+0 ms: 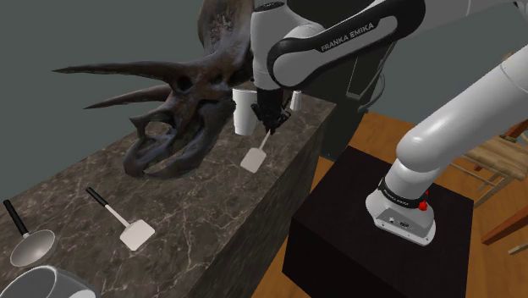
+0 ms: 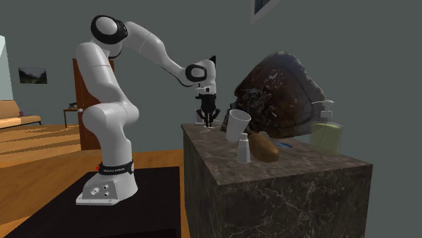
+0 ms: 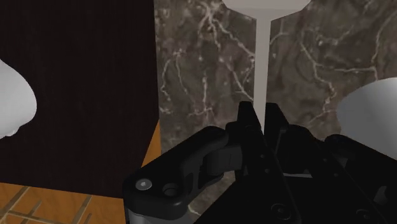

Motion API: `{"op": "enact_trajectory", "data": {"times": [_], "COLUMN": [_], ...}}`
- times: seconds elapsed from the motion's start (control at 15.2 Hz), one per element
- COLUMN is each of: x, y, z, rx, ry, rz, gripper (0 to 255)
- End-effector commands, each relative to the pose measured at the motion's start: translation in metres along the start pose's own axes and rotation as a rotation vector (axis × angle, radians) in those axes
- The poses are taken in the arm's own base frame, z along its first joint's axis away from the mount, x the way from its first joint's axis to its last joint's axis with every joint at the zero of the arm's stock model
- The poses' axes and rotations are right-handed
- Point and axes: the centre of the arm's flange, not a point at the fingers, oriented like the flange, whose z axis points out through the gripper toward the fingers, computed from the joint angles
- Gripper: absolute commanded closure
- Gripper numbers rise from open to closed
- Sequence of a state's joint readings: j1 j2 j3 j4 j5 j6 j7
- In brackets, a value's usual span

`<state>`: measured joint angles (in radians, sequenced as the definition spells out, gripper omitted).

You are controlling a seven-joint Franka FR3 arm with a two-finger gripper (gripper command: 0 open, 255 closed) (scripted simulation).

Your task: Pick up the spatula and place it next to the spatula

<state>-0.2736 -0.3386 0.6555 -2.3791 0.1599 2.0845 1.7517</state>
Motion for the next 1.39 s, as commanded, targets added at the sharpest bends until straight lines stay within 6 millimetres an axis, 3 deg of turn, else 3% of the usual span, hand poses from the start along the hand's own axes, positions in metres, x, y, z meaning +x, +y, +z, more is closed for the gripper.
{"op": "enact_trajectory", "data": {"times": [0.0, 1.32], "x": [-0.026, -0.289], "y": [0.001, -0.012], "z": [-0.003, -0.021], "rx": [0.000, 0.000], "ry": [0.000, 0.000], "rz": [0.002, 0.002], "gripper": [255, 255]}}
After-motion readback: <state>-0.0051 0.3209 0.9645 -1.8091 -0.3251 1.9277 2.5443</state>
